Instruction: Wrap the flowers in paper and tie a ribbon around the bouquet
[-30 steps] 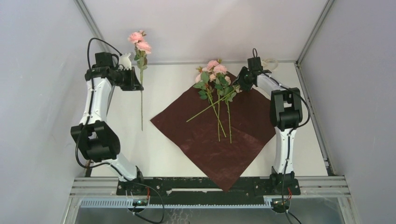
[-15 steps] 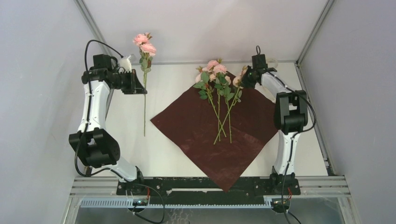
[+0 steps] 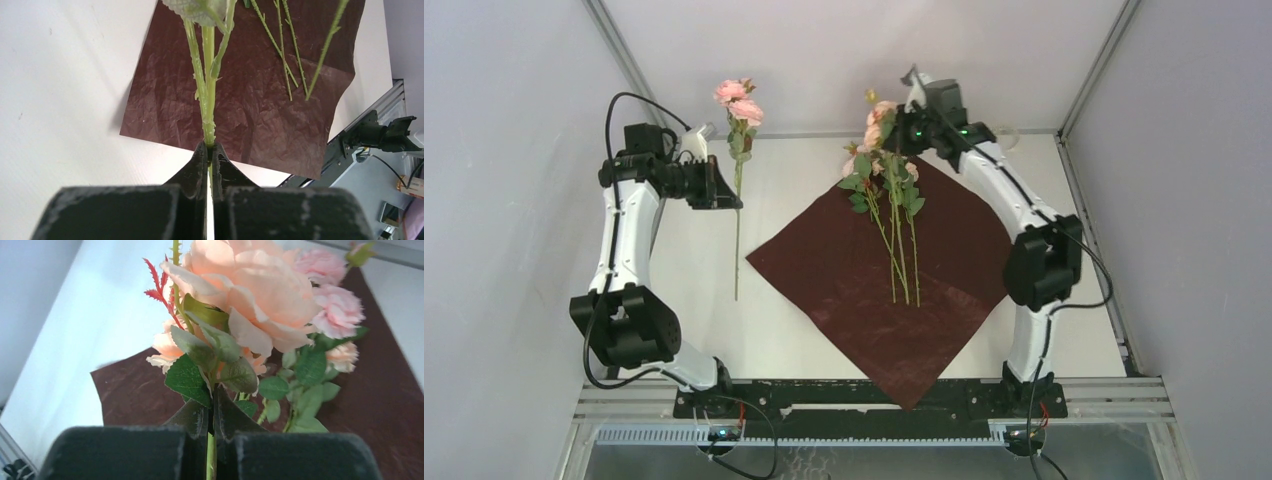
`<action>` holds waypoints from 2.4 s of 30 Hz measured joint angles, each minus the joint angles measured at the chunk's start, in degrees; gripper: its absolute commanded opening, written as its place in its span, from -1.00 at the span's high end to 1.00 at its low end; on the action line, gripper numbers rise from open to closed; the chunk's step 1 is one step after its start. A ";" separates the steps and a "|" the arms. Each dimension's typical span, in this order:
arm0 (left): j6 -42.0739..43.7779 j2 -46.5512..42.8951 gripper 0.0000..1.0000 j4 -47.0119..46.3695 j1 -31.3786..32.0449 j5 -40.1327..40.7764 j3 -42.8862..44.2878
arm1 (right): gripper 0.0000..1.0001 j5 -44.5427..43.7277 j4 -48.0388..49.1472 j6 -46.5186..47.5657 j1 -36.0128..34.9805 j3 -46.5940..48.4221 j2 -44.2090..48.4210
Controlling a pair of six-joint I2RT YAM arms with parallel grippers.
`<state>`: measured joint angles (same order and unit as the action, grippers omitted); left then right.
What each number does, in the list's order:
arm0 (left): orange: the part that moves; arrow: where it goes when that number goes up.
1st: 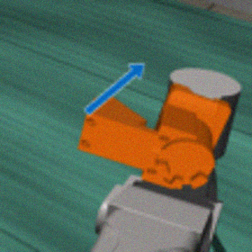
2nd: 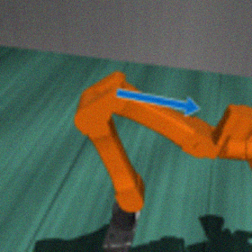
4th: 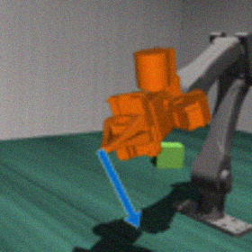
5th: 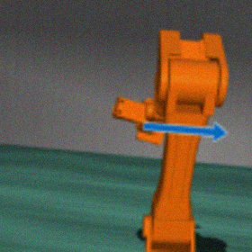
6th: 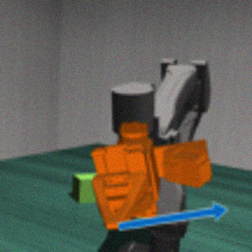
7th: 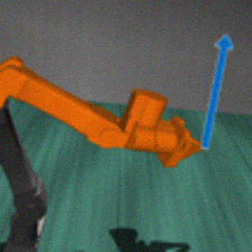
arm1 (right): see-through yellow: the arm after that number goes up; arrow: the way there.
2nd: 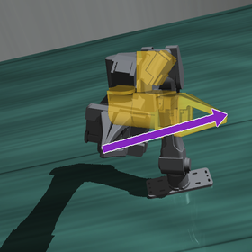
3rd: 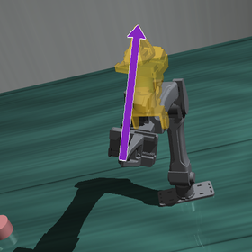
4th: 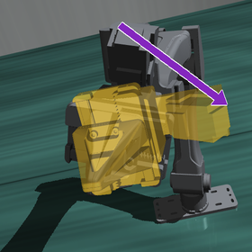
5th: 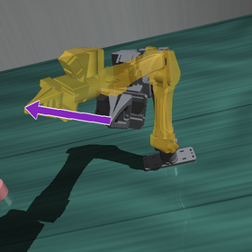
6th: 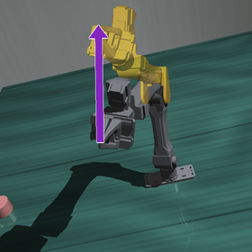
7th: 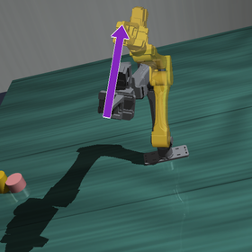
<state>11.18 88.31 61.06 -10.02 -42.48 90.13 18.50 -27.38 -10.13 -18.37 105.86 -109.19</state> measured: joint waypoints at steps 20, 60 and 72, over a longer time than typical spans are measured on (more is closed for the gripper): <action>0.39 -1.42 1.00 0.20 1.29 0.02 -0.48 | -0.07 -13.66 -5.49 3.13 -3.19 10.10 -22.99; -30.71 -3.15 -0.98 -35.80 19.02 2.19 -17.29 | 1.00 -8.63 13.73 -16.26 -22.25 -30.29 9.44; -30.77 1.79 -1.00 -30.12 10.01 15.80 -26.82 | -0.10 -24.30 -1.25 -13.27 -17.64 -31.98 3.06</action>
<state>-19.59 90.11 30.94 -0.01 -26.68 63.31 -5.80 -28.62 -23.40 -36.01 73.89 -106.13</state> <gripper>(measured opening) 0.996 0.441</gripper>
